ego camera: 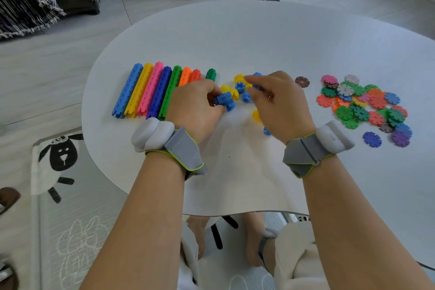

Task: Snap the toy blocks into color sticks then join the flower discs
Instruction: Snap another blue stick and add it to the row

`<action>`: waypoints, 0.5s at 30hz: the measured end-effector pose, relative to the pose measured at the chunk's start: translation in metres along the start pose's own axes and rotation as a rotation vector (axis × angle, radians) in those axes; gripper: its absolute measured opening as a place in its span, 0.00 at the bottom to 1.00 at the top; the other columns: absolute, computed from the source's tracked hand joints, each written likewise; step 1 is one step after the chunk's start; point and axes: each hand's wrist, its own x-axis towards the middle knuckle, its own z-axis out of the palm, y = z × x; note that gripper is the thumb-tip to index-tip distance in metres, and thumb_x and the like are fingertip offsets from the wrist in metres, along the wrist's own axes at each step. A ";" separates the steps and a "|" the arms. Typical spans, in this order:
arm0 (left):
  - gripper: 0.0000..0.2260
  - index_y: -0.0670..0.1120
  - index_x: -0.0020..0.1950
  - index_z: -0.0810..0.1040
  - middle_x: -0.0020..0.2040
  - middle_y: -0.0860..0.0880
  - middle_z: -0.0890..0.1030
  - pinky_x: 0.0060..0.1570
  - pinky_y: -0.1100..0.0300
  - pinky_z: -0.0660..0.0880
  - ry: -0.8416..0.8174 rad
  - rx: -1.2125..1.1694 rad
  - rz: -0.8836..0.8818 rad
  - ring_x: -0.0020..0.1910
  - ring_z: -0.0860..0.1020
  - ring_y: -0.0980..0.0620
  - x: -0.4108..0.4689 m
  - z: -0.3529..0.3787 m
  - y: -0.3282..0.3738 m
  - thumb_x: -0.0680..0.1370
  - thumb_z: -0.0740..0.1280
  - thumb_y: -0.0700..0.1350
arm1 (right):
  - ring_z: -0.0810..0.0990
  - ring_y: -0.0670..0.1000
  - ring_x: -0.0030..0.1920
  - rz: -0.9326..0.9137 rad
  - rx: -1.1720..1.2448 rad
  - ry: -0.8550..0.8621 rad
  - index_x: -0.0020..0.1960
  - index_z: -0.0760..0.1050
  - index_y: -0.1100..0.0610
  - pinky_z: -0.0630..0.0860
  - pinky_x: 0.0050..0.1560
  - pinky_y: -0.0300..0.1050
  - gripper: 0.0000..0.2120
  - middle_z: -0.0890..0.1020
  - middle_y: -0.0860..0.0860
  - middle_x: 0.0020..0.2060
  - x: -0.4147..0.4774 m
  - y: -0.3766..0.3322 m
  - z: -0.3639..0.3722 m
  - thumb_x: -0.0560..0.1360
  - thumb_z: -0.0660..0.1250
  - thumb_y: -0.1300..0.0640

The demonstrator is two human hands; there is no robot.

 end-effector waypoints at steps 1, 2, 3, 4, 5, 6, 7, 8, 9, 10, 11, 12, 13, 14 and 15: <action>0.08 0.46 0.50 0.81 0.45 0.47 0.83 0.51 0.53 0.75 -0.008 -0.003 0.002 0.44 0.80 0.48 0.000 0.001 0.000 0.71 0.70 0.38 | 0.78 0.48 0.44 0.056 0.121 0.056 0.56 0.81 0.53 0.71 0.51 0.34 0.11 0.77 0.45 0.40 0.001 -0.001 -0.002 0.75 0.65 0.59; 0.08 0.46 0.49 0.81 0.45 0.47 0.83 0.51 0.53 0.75 -0.013 -0.013 0.004 0.44 0.80 0.48 0.000 0.002 0.001 0.71 0.70 0.38 | 0.81 0.49 0.43 0.119 0.272 0.097 0.52 0.81 0.54 0.76 0.51 0.41 0.09 0.80 0.47 0.40 0.001 -0.002 -0.004 0.75 0.65 0.59; 0.08 0.46 0.49 0.80 0.45 0.47 0.83 0.51 0.53 0.76 -0.016 -0.030 0.004 0.44 0.81 0.48 0.000 0.003 0.003 0.71 0.70 0.38 | 0.83 0.49 0.41 0.185 0.433 0.114 0.49 0.81 0.56 0.79 0.48 0.45 0.07 0.82 0.49 0.39 0.001 -0.004 -0.005 0.75 0.65 0.60; 0.08 0.46 0.48 0.80 0.44 0.47 0.83 0.51 0.53 0.76 -0.018 -0.049 0.007 0.43 0.81 0.49 0.000 0.005 0.004 0.71 0.71 0.38 | 0.84 0.50 0.39 0.247 0.577 0.105 0.46 0.80 0.57 0.80 0.45 0.46 0.05 0.83 0.52 0.38 0.000 -0.007 -0.007 0.75 0.65 0.63; 0.08 0.46 0.48 0.80 0.44 0.48 0.83 0.51 0.53 0.76 -0.019 -0.066 0.010 0.43 0.81 0.49 0.000 0.006 0.005 0.70 0.71 0.38 | 0.84 0.51 0.39 0.302 0.698 0.083 0.45 0.79 0.60 0.81 0.43 0.45 0.04 0.83 0.54 0.37 -0.001 -0.009 -0.009 0.75 0.65 0.65; 0.08 0.46 0.48 0.80 0.44 0.48 0.83 0.51 0.53 0.76 -0.018 -0.079 0.012 0.42 0.81 0.50 0.000 0.006 0.006 0.70 0.71 0.38 | 0.85 0.53 0.39 0.341 0.788 0.056 0.46 0.78 0.62 0.81 0.43 0.44 0.04 0.83 0.56 0.38 -0.002 -0.012 -0.009 0.76 0.65 0.66; 0.08 0.47 0.48 0.80 0.44 0.48 0.83 0.51 0.53 0.77 -0.018 -0.089 0.013 0.42 0.81 0.50 0.000 0.006 0.007 0.70 0.71 0.38 | 0.85 0.54 0.41 0.362 0.843 0.036 0.49 0.77 0.63 0.82 0.44 0.44 0.04 0.83 0.57 0.39 -0.004 -0.014 -0.010 0.76 0.65 0.67; 0.08 0.46 0.48 0.80 0.44 0.48 0.83 0.51 0.53 0.77 -0.019 -0.096 0.014 0.42 0.81 0.50 0.001 0.007 0.008 0.70 0.71 0.39 | 0.85 0.54 0.42 0.367 0.872 0.020 0.52 0.76 0.63 0.82 0.46 0.45 0.06 0.83 0.57 0.40 -0.005 -0.013 -0.010 0.76 0.64 0.68; 0.08 0.46 0.49 0.81 0.44 0.48 0.83 0.51 0.53 0.77 -0.015 -0.102 0.014 0.42 0.81 0.50 0.001 0.008 0.008 0.71 0.71 0.39 | 0.85 0.53 0.43 0.359 0.888 0.000 0.55 0.75 0.61 0.82 0.47 0.45 0.09 0.83 0.56 0.40 -0.005 -0.012 -0.010 0.76 0.64 0.69; 0.08 0.46 0.49 0.81 0.44 0.48 0.83 0.51 0.53 0.77 -0.009 -0.107 0.017 0.42 0.81 0.50 0.001 0.008 0.009 0.71 0.71 0.39 | 0.85 0.52 0.44 0.349 0.893 -0.020 0.57 0.74 0.59 0.81 0.48 0.45 0.12 0.83 0.56 0.41 -0.006 -0.012 -0.010 0.76 0.63 0.69; 0.08 0.46 0.49 0.81 0.44 0.48 0.83 0.51 0.52 0.77 -0.005 -0.113 0.021 0.42 0.81 0.50 0.002 0.009 0.010 0.70 0.72 0.39 | 0.85 0.52 0.45 0.341 0.885 -0.037 0.57 0.75 0.57 0.81 0.50 0.45 0.13 0.83 0.56 0.43 -0.007 -0.012 -0.010 0.77 0.63 0.69; 0.09 0.46 0.49 0.81 0.43 0.49 0.83 0.50 0.52 0.78 -0.005 -0.120 0.025 0.42 0.81 0.50 0.001 0.010 0.011 0.70 0.72 0.39 | 0.85 0.52 0.46 0.335 0.873 -0.054 0.56 0.76 0.56 0.81 0.50 0.45 0.12 0.82 0.57 0.46 -0.008 -0.011 -0.010 0.77 0.63 0.69; 0.09 0.47 0.49 0.81 0.43 0.49 0.83 0.50 0.51 0.78 -0.005 -0.125 0.028 0.42 0.82 0.50 0.001 0.010 0.012 0.71 0.72 0.40 | 0.84 0.52 0.47 0.329 0.862 -0.068 0.54 0.78 0.56 0.81 0.51 0.44 0.11 0.82 0.57 0.48 -0.009 -0.011 -0.010 0.77 0.63 0.68; 0.09 0.47 0.49 0.81 0.42 0.49 0.83 0.50 0.51 0.78 -0.008 -0.124 0.033 0.41 0.82 0.50 0.001 0.011 0.012 0.71 0.72 0.40 | 0.84 0.52 0.48 0.328 0.862 -0.076 0.52 0.79 0.56 0.80 0.50 0.43 0.10 0.82 0.57 0.50 -0.010 -0.011 -0.011 0.77 0.63 0.68; 0.08 0.47 0.49 0.80 0.42 0.50 0.83 0.50 0.52 0.78 -0.010 -0.115 0.037 0.41 0.82 0.51 0.001 0.011 0.012 0.71 0.72 0.41 | 0.84 0.52 0.48 0.330 0.870 -0.081 0.50 0.79 0.56 0.81 0.50 0.43 0.10 0.82 0.57 0.50 -0.011 -0.012 -0.011 0.77 0.63 0.67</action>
